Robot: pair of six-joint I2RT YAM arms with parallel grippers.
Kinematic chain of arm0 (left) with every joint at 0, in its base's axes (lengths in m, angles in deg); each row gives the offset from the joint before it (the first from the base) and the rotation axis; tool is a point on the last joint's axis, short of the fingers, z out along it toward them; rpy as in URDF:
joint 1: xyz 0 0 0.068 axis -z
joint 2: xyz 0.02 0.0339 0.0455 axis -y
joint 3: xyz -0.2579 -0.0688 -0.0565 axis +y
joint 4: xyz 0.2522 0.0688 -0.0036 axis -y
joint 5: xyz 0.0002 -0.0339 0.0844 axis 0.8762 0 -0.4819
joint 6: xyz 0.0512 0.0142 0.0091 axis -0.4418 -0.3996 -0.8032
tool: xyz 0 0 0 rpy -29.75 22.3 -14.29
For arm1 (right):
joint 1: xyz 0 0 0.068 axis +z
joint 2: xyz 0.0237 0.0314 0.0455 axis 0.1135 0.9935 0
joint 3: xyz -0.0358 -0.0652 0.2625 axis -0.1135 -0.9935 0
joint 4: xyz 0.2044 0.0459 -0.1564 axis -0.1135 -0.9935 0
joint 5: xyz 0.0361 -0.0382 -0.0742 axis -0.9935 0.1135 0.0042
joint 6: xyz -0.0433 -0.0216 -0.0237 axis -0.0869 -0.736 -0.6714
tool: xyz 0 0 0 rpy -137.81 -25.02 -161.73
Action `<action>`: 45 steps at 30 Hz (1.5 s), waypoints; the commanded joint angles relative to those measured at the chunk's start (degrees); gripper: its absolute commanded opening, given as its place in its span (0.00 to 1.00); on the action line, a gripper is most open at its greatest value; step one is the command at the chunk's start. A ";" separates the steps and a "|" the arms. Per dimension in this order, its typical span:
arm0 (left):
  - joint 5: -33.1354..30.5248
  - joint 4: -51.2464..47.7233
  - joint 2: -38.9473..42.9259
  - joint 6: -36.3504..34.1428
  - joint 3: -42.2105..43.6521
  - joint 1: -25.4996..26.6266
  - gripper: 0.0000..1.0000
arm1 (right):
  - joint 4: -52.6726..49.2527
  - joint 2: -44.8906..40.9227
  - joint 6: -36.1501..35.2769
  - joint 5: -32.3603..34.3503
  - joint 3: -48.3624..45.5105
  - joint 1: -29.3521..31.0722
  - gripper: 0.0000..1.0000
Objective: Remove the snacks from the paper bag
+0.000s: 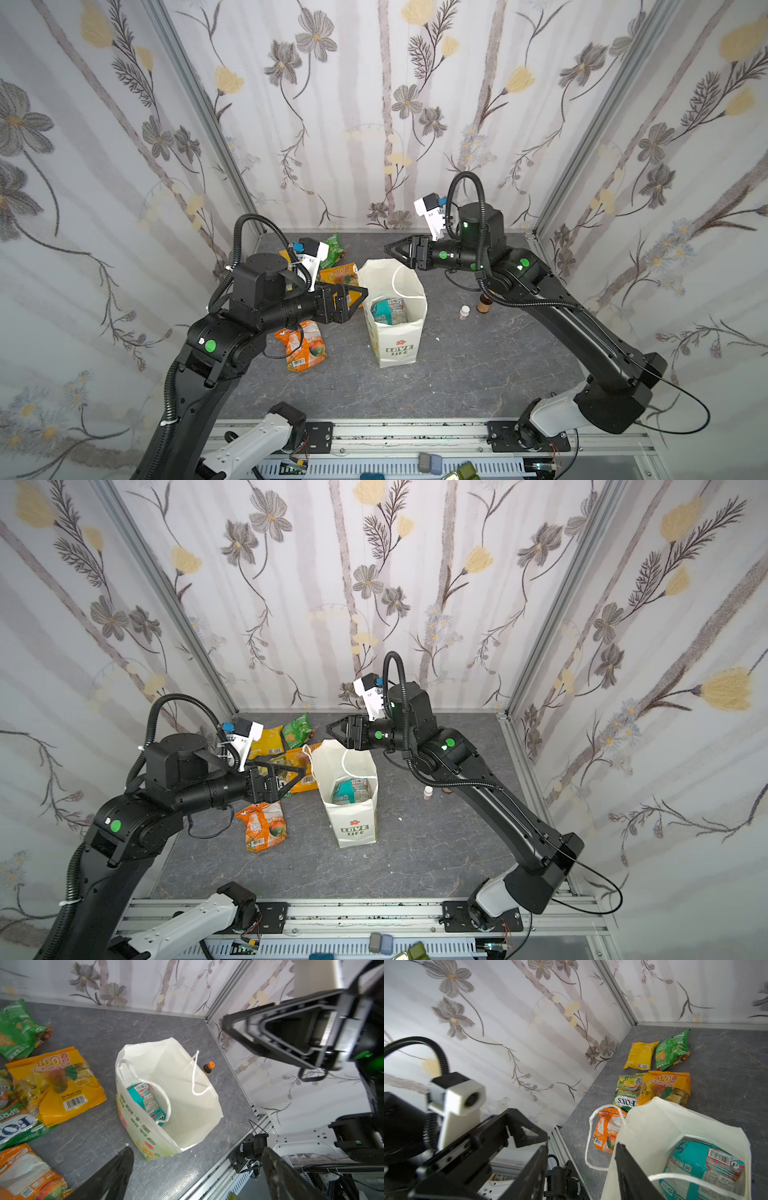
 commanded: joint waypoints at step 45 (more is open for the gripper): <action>-15.84 -6.11 -1.62 -8.30 -4.05 11.80 1.00 | -26.42 11.30 -10.14 21.01 14.95 7.34 0.55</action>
